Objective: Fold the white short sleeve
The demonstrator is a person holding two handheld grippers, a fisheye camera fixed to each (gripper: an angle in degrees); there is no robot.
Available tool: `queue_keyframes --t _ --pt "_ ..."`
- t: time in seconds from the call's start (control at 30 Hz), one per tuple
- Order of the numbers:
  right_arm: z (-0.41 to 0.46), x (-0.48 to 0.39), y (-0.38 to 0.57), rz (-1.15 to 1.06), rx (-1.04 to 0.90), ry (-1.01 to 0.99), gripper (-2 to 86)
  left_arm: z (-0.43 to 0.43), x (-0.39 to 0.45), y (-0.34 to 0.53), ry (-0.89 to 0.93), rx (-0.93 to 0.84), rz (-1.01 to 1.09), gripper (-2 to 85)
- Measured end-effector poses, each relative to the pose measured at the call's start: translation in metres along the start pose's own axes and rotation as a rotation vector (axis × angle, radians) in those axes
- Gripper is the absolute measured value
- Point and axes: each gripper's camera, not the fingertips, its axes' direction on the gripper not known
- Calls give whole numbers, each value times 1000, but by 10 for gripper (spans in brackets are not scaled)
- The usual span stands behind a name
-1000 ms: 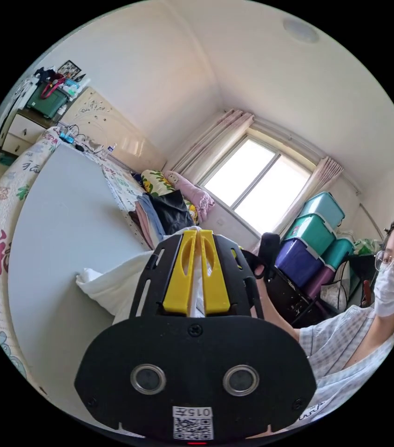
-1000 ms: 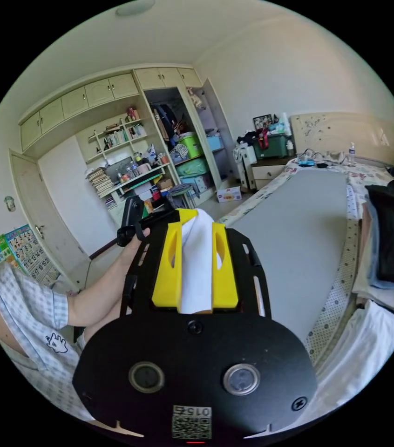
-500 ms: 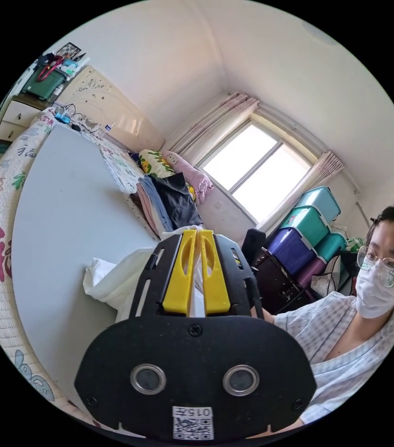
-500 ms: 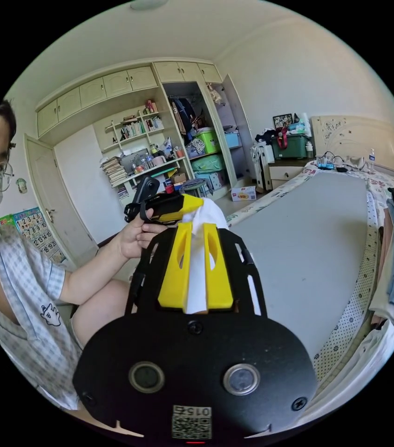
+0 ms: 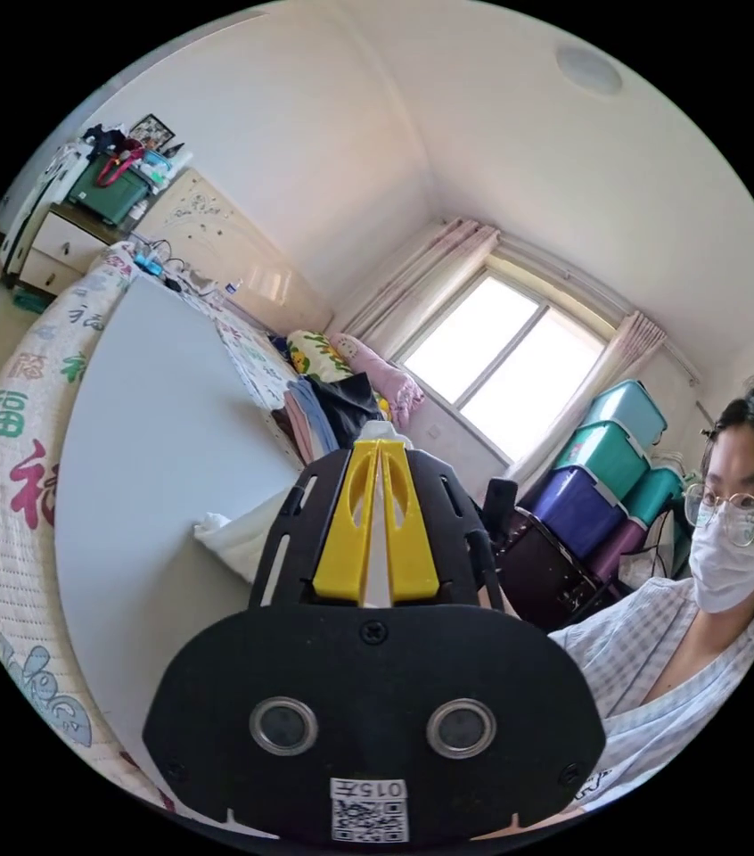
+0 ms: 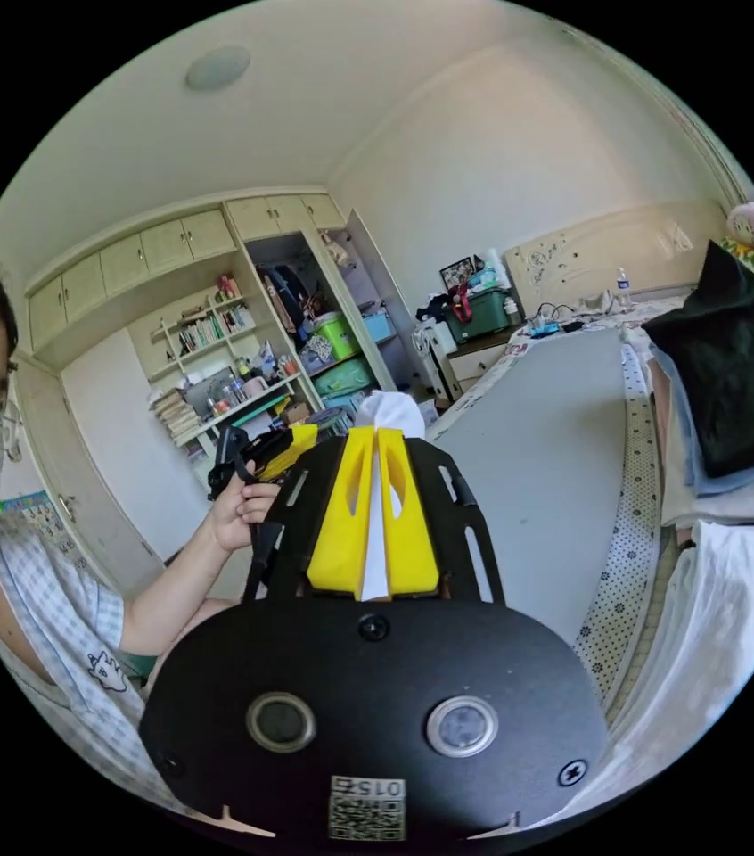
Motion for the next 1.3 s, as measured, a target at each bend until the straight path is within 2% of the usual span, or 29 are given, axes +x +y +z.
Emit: queue_keyframes --t 0.1,0.33,0.43,0.6,0.67,0.73,0.8,0.9,1.07,1.2,1.3 --pt "-12 33 19 100 60 -114 -5 -5 -5 -7 -80 -41 -34 18" --pt "5 47 51 87 -2 -212 -3 34 -10 -19 92 -77 -96 97" --pt "11 54 62 82 -38 -279 -2 45 -9 -22 155 -26 -120 113" --pt "2 52 78 33 -54 -182 -2 54 3 -27 358 -19 -97 9" --pt "-13 52 81 6 -42 -106 -3 42 14 -30 342 28 -60 2" --pt "-32 50 85 -44 -24 -133 -4 37 30 -39 249 -64 6 -1" --pt "-35 49 91 -61 -45 -128 -4 38 43 -44 231 -108 58 -1" --pt "-40 57 106 -57 -37 -133 -4 34 56 -49 231 -101 93 6" --pt "-65 89 131 17 54 -221 -4 11 39 -59 141 -42 -19 70" --pt "-76 109 144 -12 38 -433 -4 8 32 -71 36 -61 -68 103" --pt "-77 112 154 -35 0 -441 -4 29 30 -76 171 -92 -124 128"
